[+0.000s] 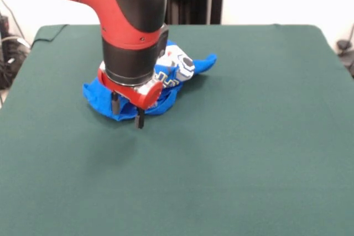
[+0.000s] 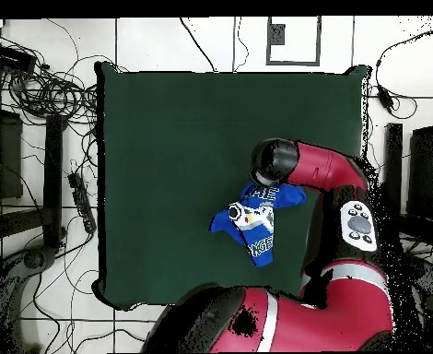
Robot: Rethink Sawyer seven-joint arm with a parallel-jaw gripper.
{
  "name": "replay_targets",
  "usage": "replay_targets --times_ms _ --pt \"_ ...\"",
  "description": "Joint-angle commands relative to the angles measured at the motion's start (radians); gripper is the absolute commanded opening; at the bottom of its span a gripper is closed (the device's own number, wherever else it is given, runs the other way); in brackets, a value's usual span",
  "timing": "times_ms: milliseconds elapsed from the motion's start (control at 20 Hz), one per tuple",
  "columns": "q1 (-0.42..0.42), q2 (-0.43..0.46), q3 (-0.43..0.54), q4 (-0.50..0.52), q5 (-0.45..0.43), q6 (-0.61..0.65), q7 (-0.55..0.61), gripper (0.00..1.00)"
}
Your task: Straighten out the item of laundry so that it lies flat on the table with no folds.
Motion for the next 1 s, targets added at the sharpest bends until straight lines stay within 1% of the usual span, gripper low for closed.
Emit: replay_targets --times_ms 50,200,400,750,1000 --pt "0.008 0.052 0.071 0.117 0.077 0.148 0.128 1.00" --pt "0.006 0.046 0.078 0.126 0.092 0.159 0.119 1.00" --pt "0.016 0.029 0.077 0.152 0.118 0.184 0.137 1.00" --pt "0.026 0.033 0.069 0.183 0.139 0.144 0.159 1.00" --pt "0.044 0.005 0.056 0.195 0.152 0.172 0.165 1.00"
